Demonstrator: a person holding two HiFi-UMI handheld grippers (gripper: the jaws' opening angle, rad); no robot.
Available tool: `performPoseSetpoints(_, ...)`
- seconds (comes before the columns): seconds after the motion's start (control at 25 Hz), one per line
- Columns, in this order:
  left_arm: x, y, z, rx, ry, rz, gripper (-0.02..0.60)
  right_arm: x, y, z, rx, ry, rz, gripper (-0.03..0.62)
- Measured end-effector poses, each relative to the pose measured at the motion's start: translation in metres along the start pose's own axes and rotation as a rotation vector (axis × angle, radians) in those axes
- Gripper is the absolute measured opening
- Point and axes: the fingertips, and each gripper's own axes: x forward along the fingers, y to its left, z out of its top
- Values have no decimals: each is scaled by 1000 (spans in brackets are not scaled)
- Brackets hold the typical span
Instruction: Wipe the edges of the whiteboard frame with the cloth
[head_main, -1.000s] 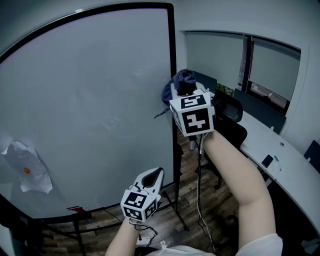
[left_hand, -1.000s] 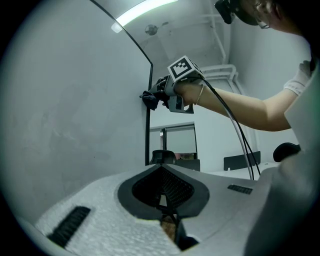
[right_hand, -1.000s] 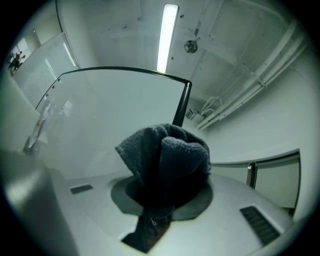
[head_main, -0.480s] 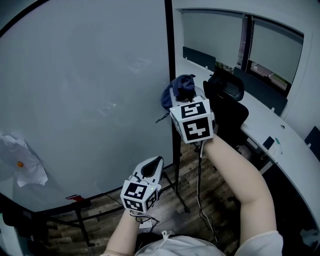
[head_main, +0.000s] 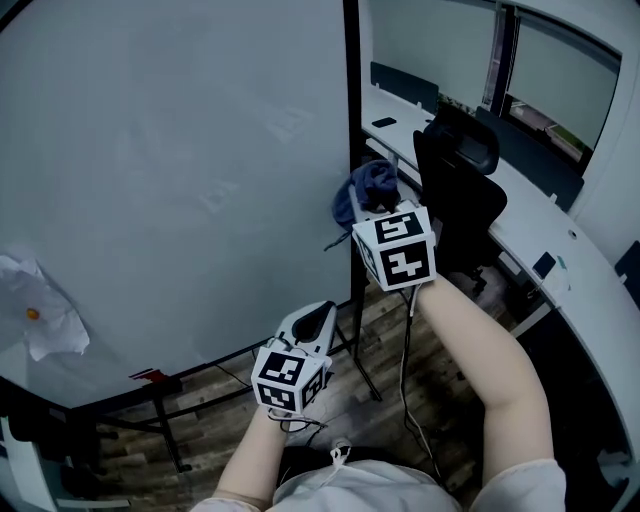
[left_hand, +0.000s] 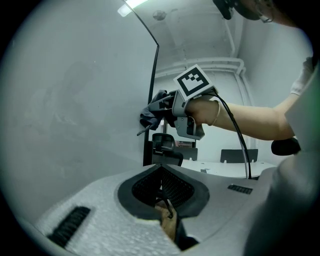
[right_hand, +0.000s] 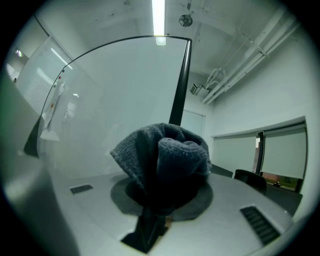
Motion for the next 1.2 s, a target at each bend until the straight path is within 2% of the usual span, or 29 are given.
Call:
performPoseSetpoints(0.2,2,0,-27,-39,41,4,18,3,10,-43,-5,57,19,77)
performPoseSetpoints(0.48,6,2,-52,-63,92,24,18,7,20,-95,48,150,49,77)
performPoseSetpoints(0.64,5,7,-74,-82,139,45,18,7,23,-105,57,134,52,77)
performPoseSetpoints(0.76,7,12,-84,-111,157,60,18,6,27,-104,23,111,51,77)
performPoseSetpoints(0.84,8,12,-92,-123,171,63,18,6,36,-114,9,136,73,77)
performPoseSetpoints(0.96,11,10,-101,-131,190,60,18,9,44,-148,71,226,92,77)
performPoseSetpoints(1.2,12,15,-120,-154,223,74,18,11,48,-178,119,240,92,77)
